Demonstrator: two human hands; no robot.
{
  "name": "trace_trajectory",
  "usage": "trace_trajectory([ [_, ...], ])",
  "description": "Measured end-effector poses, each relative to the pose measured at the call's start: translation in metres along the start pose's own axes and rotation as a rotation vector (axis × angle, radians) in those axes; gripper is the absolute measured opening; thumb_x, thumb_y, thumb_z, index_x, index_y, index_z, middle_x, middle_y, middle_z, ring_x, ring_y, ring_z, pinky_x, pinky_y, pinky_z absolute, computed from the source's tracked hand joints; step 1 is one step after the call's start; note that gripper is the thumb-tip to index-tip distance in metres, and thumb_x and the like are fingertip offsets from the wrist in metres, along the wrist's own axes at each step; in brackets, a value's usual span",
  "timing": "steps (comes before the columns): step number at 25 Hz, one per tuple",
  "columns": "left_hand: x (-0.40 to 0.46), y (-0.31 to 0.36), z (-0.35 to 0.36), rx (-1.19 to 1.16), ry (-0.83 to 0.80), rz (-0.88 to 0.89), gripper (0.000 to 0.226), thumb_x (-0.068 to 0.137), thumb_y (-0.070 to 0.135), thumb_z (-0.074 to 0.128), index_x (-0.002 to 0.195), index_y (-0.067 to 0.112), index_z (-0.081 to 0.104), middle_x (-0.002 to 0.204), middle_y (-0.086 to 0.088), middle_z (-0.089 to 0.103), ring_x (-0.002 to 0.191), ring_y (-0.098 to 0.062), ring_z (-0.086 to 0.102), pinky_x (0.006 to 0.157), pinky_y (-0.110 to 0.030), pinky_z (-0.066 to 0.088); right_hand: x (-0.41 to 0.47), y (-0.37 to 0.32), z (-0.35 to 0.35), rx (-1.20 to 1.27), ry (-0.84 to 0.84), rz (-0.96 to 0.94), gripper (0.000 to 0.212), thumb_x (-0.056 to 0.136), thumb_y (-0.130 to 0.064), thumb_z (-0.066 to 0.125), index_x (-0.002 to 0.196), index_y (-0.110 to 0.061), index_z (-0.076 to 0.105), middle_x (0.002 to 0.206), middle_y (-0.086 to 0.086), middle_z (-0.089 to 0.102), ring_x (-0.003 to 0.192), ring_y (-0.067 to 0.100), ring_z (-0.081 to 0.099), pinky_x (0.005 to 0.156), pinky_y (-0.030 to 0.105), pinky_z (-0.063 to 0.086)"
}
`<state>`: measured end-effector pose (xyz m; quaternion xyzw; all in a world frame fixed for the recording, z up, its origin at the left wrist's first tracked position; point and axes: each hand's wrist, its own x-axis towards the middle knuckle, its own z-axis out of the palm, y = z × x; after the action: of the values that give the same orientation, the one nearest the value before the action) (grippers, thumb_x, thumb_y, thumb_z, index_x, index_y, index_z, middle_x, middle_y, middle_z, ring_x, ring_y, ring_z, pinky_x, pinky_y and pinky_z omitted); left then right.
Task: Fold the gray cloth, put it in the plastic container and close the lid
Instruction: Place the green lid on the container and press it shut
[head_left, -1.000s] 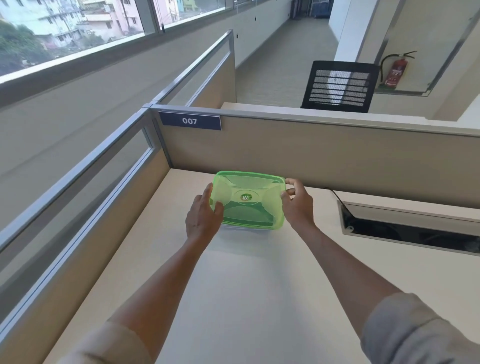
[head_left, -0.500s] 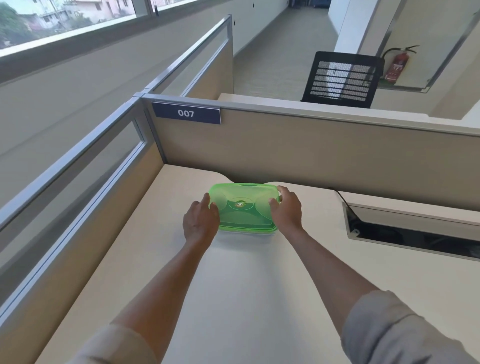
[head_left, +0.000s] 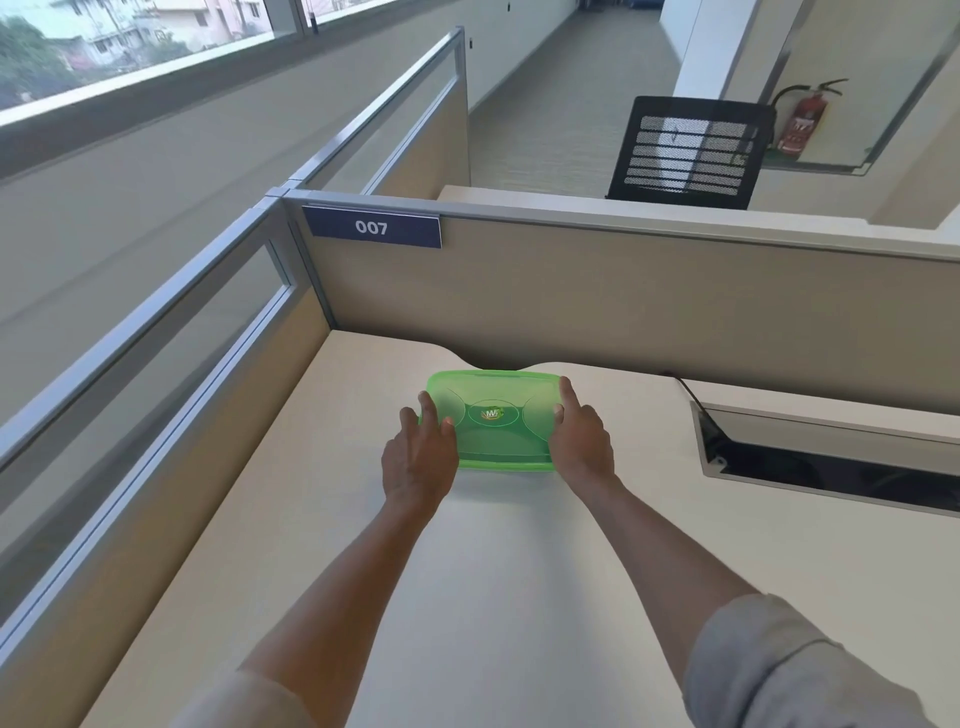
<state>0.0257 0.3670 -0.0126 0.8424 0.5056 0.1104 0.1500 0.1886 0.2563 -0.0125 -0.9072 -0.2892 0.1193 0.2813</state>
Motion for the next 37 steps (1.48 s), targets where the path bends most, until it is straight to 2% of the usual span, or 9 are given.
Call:
trace_trajectory([
  [4, 0.002, 0.0, 0.0, -0.013, -0.03, 0.0, 0.054, 0.103, 0.037, 0.026, 0.153, 0.018, 0.018, 0.121, -0.019, 0.05, 0.088, -0.042, 0.063, 0.065, -0.039, 0.042, -0.002, 0.005, -0.001, 0.012, -0.037, 0.019, 0.049, 0.104, -0.033, 0.023, 0.152, -0.041, 0.016, 0.102, 0.013, 0.065, 0.097, 0.038, 0.059, 0.08, 0.042, 0.044],
  [9, 0.009, -0.005, 0.0, 0.073, -0.035, 0.035, 0.058, 0.1, 0.037, 0.025, 0.155, 0.022, 0.011, 0.106, -0.018, 0.062, 0.086, -0.04, 0.063, 0.069, -0.041, 0.045, -0.002, 0.003, -0.004, -0.053, -0.058, -0.006, 0.051, 0.103, -0.029, 0.023, 0.153, -0.038, 0.014, 0.091, 0.011, 0.063, 0.088, 0.035, 0.055, 0.073, 0.038, 0.039],
  [14, 0.016, -0.009, 0.0, 0.165, -0.044, 0.074, 0.061, 0.099, 0.038, 0.025, 0.156, 0.023, 0.009, 0.092, -0.015, 0.071, 0.077, -0.035, 0.065, 0.064, -0.037, 0.044, 0.001, 0.003, -0.005, -0.094, -0.091, -0.006, 0.052, 0.103, -0.026, 0.023, 0.153, -0.033, 0.015, 0.102, 0.015, 0.066, 0.097, 0.038, 0.058, 0.074, 0.039, 0.038],
  [20, 0.022, -0.011, -0.003, 0.222, -0.059, 0.115, 0.063, 0.099, 0.041, 0.026, 0.156, 0.02, 0.009, 0.089, -0.013, 0.071, 0.075, -0.032, 0.066, 0.068, -0.037, 0.051, 0.001, 0.001, -0.006, -0.123, -0.08, -0.026, 0.052, 0.103, -0.024, 0.024, 0.154, -0.031, 0.014, 0.101, 0.015, 0.067, 0.096, 0.038, 0.059, 0.072, 0.039, 0.037],
  [26, 0.023, -0.008, -0.008, 0.262, -0.083, 0.133, 0.063, 0.1, 0.041, 0.029, 0.155, 0.017, 0.012, 0.096, -0.015, 0.071, 0.084, -0.035, 0.067, 0.067, -0.038, 0.043, 0.002, 0.002, -0.006, -0.15, -0.081, -0.065, 0.053, 0.102, -0.022, 0.024, 0.154, -0.028, 0.013, 0.098, 0.016, 0.067, 0.094, 0.039, 0.059, 0.072, 0.039, 0.038],
  [30, 0.025, -0.011, -0.005, 0.225, -0.126, 0.106, 0.063, 0.101, 0.043, 0.024, 0.156, 0.022, 0.005, 0.094, -0.015, 0.07, 0.082, -0.035, 0.066, 0.068, -0.039, 0.045, 0.005, 0.003, -0.004, -0.162, -0.091, -0.061, 0.055, 0.101, -0.02, 0.024, 0.153, -0.028, 0.012, 0.101, 0.016, 0.066, 0.095, 0.039, 0.059, 0.072, 0.038, 0.037],
  [34, 0.02, -0.006, -0.003, 0.134, -0.154, 0.02, 0.062, 0.102, 0.044, 0.022, 0.157, 0.026, 0.001, 0.116, -0.018, 0.063, 0.096, -0.037, 0.062, 0.079, -0.043, 0.051, 0.006, 0.001, -0.004, -0.182, -0.108, -0.051, 0.052, 0.103, -0.027, 0.028, 0.153, -0.023, 0.015, 0.114, 0.017, 0.06, 0.102, 0.039, 0.057, 0.078, 0.041, 0.041],
  [36, 0.016, -0.003, 0.0, 0.094, -0.026, 0.084, 0.065, 0.101, 0.04, 0.032, 0.157, 0.021, 0.004, 0.142, -0.019, 0.045, 0.121, -0.038, 0.051, 0.097, -0.048, 0.046, 0.008, -0.001, -0.002, -0.286, -0.038, -0.119, 0.055, 0.102, -0.036, 0.037, 0.151, -0.015, 0.021, 0.125, 0.017, 0.052, 0.107, 0.037, 0.053, 0.083, 0.043, 0.043],
  [37, 0.014, 0.001, 0.002, 0.057, 0.031, 0.146, 0.067, 0.101, 0.036, 0.036, 0.157, 0.018, 0.005, 0.154, -0.019, 0.032, 0.136, -0.037, 0.038, 0.108, -0.049, 0.038, 0.009, -0.001, -0.001, -0.342, 0.015, -0.172, 0.059, 0.1, -0.038, 0.042, 0.15, -0.012, 0.025, 0.13, 0.017, 0.05, 0.111, 0.037, 0.051, 0.087, 0.045, 0.043],
])
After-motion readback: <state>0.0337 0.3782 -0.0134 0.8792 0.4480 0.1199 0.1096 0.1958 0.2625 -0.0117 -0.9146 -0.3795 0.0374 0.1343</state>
